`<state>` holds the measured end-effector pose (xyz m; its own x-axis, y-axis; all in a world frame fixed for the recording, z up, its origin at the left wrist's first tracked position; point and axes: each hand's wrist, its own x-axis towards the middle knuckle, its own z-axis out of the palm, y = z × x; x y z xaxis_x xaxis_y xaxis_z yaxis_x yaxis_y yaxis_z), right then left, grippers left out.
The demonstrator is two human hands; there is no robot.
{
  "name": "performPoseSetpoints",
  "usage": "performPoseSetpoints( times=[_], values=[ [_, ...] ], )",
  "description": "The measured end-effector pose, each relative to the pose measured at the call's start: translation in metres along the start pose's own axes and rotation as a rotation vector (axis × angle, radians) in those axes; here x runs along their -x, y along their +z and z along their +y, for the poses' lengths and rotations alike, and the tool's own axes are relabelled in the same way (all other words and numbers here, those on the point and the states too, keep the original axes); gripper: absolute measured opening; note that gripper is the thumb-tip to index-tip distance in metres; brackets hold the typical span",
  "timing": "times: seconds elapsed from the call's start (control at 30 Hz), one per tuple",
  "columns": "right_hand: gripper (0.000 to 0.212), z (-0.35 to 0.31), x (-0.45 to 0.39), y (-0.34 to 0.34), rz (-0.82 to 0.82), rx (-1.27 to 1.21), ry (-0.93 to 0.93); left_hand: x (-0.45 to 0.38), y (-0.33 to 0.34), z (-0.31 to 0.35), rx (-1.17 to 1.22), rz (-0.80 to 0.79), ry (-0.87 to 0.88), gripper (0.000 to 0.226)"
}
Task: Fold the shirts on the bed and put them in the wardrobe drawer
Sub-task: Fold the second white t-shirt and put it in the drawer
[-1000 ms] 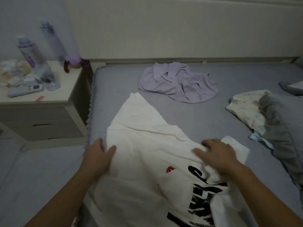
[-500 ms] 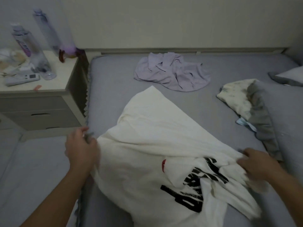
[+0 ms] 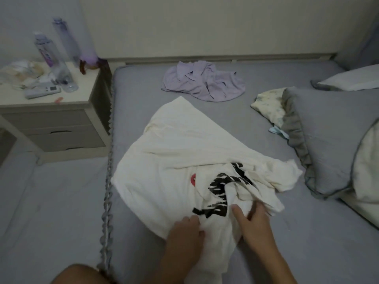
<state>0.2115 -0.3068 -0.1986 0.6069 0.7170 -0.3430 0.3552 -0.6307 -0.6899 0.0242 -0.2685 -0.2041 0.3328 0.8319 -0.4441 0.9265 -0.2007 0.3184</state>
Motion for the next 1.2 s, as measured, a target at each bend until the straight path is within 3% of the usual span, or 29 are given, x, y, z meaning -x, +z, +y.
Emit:
performPoseSetpoints(
  times=[0.07, 0.17, 0.2, 0.3, 0.37, 0.43, 0.57, 0.7, 0.83, 0.97, 1.0, 1.07, 1.13, 1.2],
  values=[
    [0.095, -0.019, -0.009, 0.004, 0.088, -0.092, 0.004, 0.017, -0.001, 0.019, 0.219, -0.166, 0.095, 0.013],
    [0.112, -0.051, -0.043, 0.004, 0.12, 0.006, 0.083, 0.036, 0.005, 0.038, 0.628, -0.419, 0.258, 0.019],
    [0.113, -0.058, -0.056, 0.003, 0.132, 0.096, 0.092, 0.033, 0.002, 0.034, 0.69, -0.385, 0.277, 0.023],
    [0.103, -0.067, -0.073, -0.005, 0.236, 0.323, 0.071, -0.014, -0.02, -0.007, 0.412, 0.115, 0.235, 0.036],
    [0.105, -0.064, -0.067, -0.002, 0.324, 0.431, 0.093, -0.05, -0.046, -0.042, 0.156, 0.291, 0.137, 0.047],
    [0.114, -0.059, -0.054, 0.016, 0.306, 0.421, 0.104, -0.087, -0.067, -0.071, -0.037, 0.307, 0.079, 0.059],
    [0.11, -0.058, -0.051, 0.061, 0.048, 0.298, 0.202, -0.145, -0.093, -0.104, -0.301, 0.228, 0.091, 0.078],
    [0.1, -0.068, -0.103, 0.067, 0.147, 0.513, 0.199, -0.162, -0.107, -0.108, -0.417, 0.198, 0.121, 0.086],
    [0.087, -0.086, -0.17, 0.06, 0.108, 0.656, 0.018, -0.125, -0.096, -0.082, -0.421, 0.229, 0.062, 0.065],
    [0.069, -0.127, -0.231, 0.061, -0.063, 0.872, -0.382, -0.077, -0.068, -0.038, -0.261, 0.011, -0.028, 0.076],
    [0.066, -0.139, -0.24, 0.063, -0.088, 0.935, -0.516, -0.068, -0.061, -0.023, -0.17, -0.071, -0.025, 0.076],
    [0.065, -0.159, -0.244, 0.069, -0.071, 1.007, -0.711, -0.059, -0.052, 0.003, 0.162, -0.192, 0.069, 0.056],
    [0.061, -0.167, -0.225, 0.071, 0.032, 0.904, -0.741, -0.062, -0.054, 0.008, 0.381, -0.214, 0.163, 0.033],
    [0.056, -0.15, -0.19, 0.065, 0.172, 0.695, -0.632, -0.079, -0.061, -0.015, 0.255, -0.028, 0.199, 0.042]
  ],
)
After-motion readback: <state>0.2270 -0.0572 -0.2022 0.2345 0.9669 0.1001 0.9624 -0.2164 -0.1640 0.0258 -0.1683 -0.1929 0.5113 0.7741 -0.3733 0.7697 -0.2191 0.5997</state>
